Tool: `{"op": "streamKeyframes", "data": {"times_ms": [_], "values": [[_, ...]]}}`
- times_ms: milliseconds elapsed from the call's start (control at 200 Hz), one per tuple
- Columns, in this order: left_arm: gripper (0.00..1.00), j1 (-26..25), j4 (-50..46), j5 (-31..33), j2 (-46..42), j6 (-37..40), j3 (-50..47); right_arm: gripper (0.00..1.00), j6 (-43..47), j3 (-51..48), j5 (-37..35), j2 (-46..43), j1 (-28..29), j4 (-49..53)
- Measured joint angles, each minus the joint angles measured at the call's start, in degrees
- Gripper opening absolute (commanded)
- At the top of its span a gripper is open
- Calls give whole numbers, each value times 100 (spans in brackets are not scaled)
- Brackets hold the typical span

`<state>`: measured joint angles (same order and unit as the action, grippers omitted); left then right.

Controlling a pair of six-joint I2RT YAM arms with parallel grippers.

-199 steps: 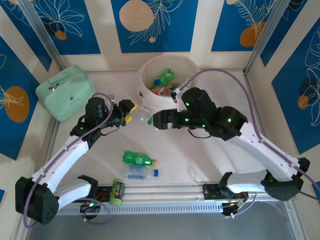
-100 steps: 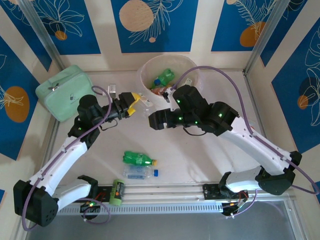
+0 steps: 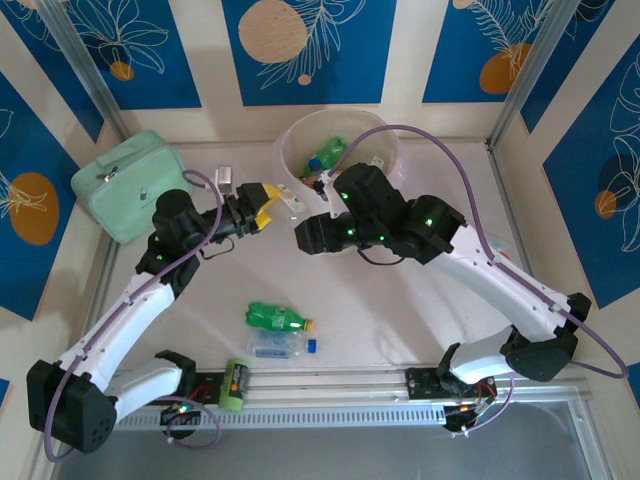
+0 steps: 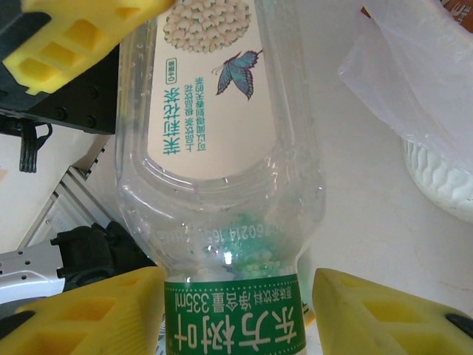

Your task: Put the plastic bottles in the bin

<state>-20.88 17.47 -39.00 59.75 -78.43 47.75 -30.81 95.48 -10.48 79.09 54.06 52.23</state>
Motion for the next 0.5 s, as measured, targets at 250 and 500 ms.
{"op": "streamKeyframes", "data": {"times_ms": [250,500], "values": [[43,0,293,0,79,-186,0,42,59,7,4,11,22,-11],[100,-2,291,4,118,-175,0,31,90,63,-55,33,31,-4]]}}
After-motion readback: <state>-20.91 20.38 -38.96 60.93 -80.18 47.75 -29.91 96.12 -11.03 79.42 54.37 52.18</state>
